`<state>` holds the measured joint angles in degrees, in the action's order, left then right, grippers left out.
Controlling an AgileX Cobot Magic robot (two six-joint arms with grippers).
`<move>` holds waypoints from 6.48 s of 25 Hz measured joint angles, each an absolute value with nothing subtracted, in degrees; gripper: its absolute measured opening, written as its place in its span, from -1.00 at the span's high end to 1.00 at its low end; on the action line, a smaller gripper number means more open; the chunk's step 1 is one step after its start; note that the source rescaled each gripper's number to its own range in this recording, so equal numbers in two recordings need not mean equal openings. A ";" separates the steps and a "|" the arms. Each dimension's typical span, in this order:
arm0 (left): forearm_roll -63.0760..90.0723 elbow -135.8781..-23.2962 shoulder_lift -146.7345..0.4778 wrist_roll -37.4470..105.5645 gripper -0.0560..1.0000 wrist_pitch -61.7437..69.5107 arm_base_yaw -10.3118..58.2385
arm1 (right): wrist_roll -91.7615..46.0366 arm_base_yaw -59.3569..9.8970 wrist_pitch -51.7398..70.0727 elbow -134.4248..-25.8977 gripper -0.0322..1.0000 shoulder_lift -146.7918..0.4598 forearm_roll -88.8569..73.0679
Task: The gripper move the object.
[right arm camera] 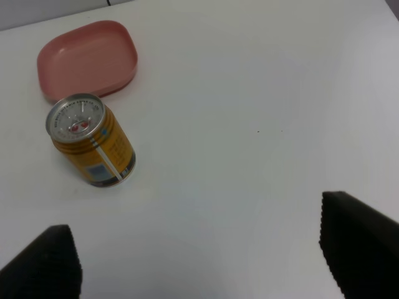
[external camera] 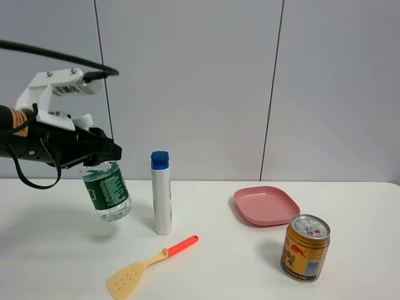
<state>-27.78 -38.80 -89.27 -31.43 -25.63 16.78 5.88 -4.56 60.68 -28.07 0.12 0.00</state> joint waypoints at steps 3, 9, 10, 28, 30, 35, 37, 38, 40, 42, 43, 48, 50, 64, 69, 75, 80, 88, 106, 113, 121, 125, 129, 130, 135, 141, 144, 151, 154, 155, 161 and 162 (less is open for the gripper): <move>-27.78 -38.36 -92.26 -29.56 0.89 -26.12 16.04 | 5.88 -4.56 60.68 -28.07 -1.00 0.12 0.00; -25.62 -38.32 -95.53 -23.64 0.89 -32.12 13.75 | 5.88 -4.56 60.68 -28.07 -1.00 0.12 0.00; -24.59 -38.32 -95.61 -21.85 0.89 -32.96 13.38 | 5.88 -4.56 60.68 -28.07 -1.00 0.12 0.00; -18.13 -38.37 -102.03 -11.07 0.89 -40.92 12.91 | 5.88 -4.56 60.68 -28.07 -1.00 0.12 0.00; -18.09 -38.37 -102.93 -11.07 0.89 -41.69 12.91 | 5.88 -4.56 60.68 -28.07 -1.00 0.12 0.00; -18.09 -38.54 -103.95 -9.51 0.89 -41.94 12.91 | 5.88 -4.56 60.68 -28.07 -1.00 0.12 0.00; -18.09 -38.54 -103.96 -8.67 0.89 -42.00 12.91 | 5.88 -4.56 60.68 -28.07 -1.00 0.12 0.00; -18.09 -38.54 -103.96 -8.28 0.89 -42.05 12.91 | 5.88 -4.56 60.68 -28.07 -1.00 0.12 0.00; -18.09 -38.54 -103.96 -8.05 0.89 -42.16 12.91 | 5.88 -4.56 60.68 -28.07 -1.00 0.12 0.00; -18.14 -38.54 -103.96 -7.99 0.89 -42.16 12.91 | 5.88 -4.56 60.68 -28.07 -1.00 0.12 0.00; -18.22 -38.54 -103.96 -7.93 0.89 -42.16 12.91 | 5.88 -4.56 60.68 -28.07 -1.00 0.12 0.00; -18.99 -38.58 -103.96 -7.93 0.89 -42.16 12.91 | 5.88 -4.56 60.68 -28.07 -1.00 0.12 0.00; -19.21 -38.58 -104.17 -7.93 0.89 -42.34 12.91 | 5.88 -4.56 60.68 -28.07 -1.00 0.12 0.00; -19.37 -38.58 -106.17 -8.62 0.61 -44.43 12.91 | 5.88 -4.56 60.68 -28.07 -1.00 0.12 0.00; -18.98 -39.20 -106.12 -10.56 -0.05 -46.55 12.91 | 5.88 -4.56 60.68 -28.07 -1.00 0.12 0.00; -18.98 -39.20 -106.00 -12.34 -0.53 -45.69 12.91 | 5.88 -4.56 60.68 -28.07 -1.00 0.12 0.00; -19.11 -39.20 -103.39 -16.23 -0.55 -39.92 12.91 | 5.88 -4.56 60.68 -28.07 -1.00 0.12 0.00; -23.82 -39.15 -95.78 -25.08 -0.56 -26.33 12.91 | 5.88 -4.56 60.68 -28.07 -1.00 0.12 0.00; -11.09 -39.15 -72.86 -15.08 -0.56 15.58 13.34 | 5.88 -4.56 60.68 -28.07 -1.00 0.12 0.00; 0.69 -39.15 -61.96 -0.94 -0.56 33.90 13.46 | 5.88 -4.56 60.68 -28.07 -1.00 0.12 0.00; 0.82 -42.52 -42.66 0.00 -0.56 49.14 13.46 | 5.88 -4.56 60.68 -28.07 -1.00 0.12 0.00; -1.02 -43.13 -32.75 -0.45 -0.56 55.35 13.46 | 5.88 -4.56 60.68 -28.07 -1.00 0.12 0.00; -1.52 -43.13 -23.38 -1.25 -0.56 62.01 13.46 | 5.88 -4.56 60.68 -28.07 -1.00 0.12 0.00; -1.71 -43.13 -21.54 -1.70 -0.56 63.43 13.46 | 5.88 -4.56 60.68 -28.07 -1.00 0.12 0.00; -4.99 -42.76 -13.47 -5.44 -0.56 69.12 13.46 | 5.88 -4.56 60.68 -28.07 -1.00 0.12 0.00; -6.28 -38.38 -6.74 -5.88 -0.71 69.28 13.46 | 5.88 -4.56 60.68 -28.07 -1.00 0.12 0.00; -5.87 -35.52 -3.93 -4.85 -0.72 69.28 13.46 | 5.88 -4.56 60.68 -28.07 -1.00 0.12 0.00; -3.36 -31.71 -0.64 -2.05 -0.71 68.58 12.15 | 5.88 -4.56 60.68 -28.07 -1.00 0.12 0.00; -3.41 -31.16 -0.52 -2.05 -0.71 65.77 8.61 | 5.88 -4.56 60.68 -28.07 -1.00 0.12 0.00; -3.41 -30.96 -0.24 -1.93 -0.71 65.06 6.97 | 5.88 -4.56 60.63 -28.07 -1.00 0.12 0.00; 0.00 -28.98 0.15 0.69 -0.71 61.08 -1.07 | 5.88 -4.56 60.63 -28.07 -1.00 0.12 0.00; 0.00 -28.98 0.15 1.22 -0.71 60.73 -1.35 | 5.88 -4.56 60.63 -28.07 -1.00 0.12 0.00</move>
<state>0.00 -28.98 0.15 1.22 60.73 -1.35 5.88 -4.56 60.63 -28.07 0.12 0.00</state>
